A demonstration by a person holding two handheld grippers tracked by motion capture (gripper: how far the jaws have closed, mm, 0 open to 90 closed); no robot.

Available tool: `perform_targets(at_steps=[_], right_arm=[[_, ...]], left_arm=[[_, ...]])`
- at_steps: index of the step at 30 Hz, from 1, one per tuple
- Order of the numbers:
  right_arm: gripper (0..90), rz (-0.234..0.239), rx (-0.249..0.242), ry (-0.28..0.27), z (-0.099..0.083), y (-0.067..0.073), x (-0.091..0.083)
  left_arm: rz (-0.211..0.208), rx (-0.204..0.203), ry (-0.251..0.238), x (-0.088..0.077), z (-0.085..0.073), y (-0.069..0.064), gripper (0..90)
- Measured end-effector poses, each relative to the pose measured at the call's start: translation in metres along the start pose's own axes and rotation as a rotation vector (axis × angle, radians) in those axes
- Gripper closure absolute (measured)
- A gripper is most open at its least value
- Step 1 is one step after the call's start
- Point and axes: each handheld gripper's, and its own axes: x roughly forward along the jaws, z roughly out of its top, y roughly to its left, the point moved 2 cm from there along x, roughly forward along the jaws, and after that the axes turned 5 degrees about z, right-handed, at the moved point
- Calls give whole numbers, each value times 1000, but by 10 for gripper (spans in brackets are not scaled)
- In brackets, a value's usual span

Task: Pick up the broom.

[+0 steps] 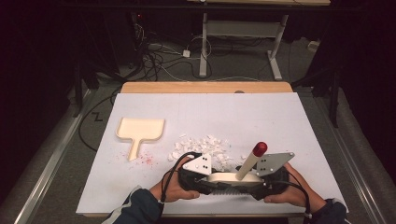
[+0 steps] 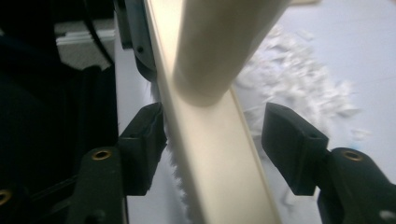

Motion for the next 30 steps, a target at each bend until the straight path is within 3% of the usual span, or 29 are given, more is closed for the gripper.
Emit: perform_targets(at_steps=[2, 3, 4, 5, 6, 7, 8, 9, 11, 13, 14, 15, 16, 17, 18, 19, 20, 21, 22, 23, 24, 26, 28, 30], right_arm=[[537, 54, -17, -15, -2, -2, 5], [591, 66, 6, -23, -3, -1, 5], [591, 66, 6, -23, -3, -1, 5], [658, 102, 6, -30, -3, -1, 4], [669, 82, -14, -32, -2, -2, 5], [676, 78, -12, -27, -2, -1, 5], [678, 75, -2, -22, -2, 0, 4], [678, 75, -2, -22, -2, 0, 4], [679, 57, 6, -35, -2, -3, 0], [679, 16, 16, -45, -2, -5, -6], [678, 4, 38, -55, -3, -6, -9], [678, 4, 38, -55, -3, -6, -9], [678, -28, 49, -64, -3, -8, -16], [678, -42, 51, -71, -3, -10, -19], [678, -54, 50, -77, -4, -11, -21], [678, -70, 64, -85, -5, -13, -25], [677, -82, 77, -92, -5, -15, -28], [677, -88, 91, -97, -6, -16, -31], [677, -88, 91, -97, -6, -16, -31], [677, -122, 99, -106, -6, -20, -37], [677, -140, 111, -103, -7, -22, -39], [677, -160, 126, -114, -8, -26, -44], [677, -178, 134, -110, -8, -28, -46], [677, -206, 145, -110, -9, -32, -50]], left_arm=[[7, -12, -13, 0, 0, 1, 648], [7, -12, -13, 0, 0, 1, 639], [-1, -26, -29, 0, -1, 3, 639], [47, -31, -41, -2, -1, 5, 590], [52, -42, -53, -3, -1, 6, 556], [56, -49, -70, -6, -1, 7, 531], [93, -49, -76, -9, -1, 8, 500], [93, -49, -76, -9, -1, 8, 448], [159, -40, -75, -17, -3, 9, 427], [269, -21, -61, -25, -5, 8, 337], [301, -23, -62, -30, -7, 8, 265], [301, -23, -62, -30, -7, 8, 262], [339, -29, -65, -34, -10, 9, 253], [411, -30, -57, -43, -16, 9, 229], [455, -32, -52, -49, -22, 10, 211], [455, -32, -52, -49, -22, 10, 203], [516, -54, -39, -60, -34, 12, 197], [547, -56, -21, -64, -41, 14, 187], [547, -56, -21, -64, -41, 14, 176], [621, -76, 12, -73, -57, 16, 173], [621, -76, 12, -73, -57, 16, 175], [706, -91, 59, -84, -79, 16, 177], [721, -99, 80, -86, -84, 15, 184], [741, -137, 83, -93, -99, 14, 184]])
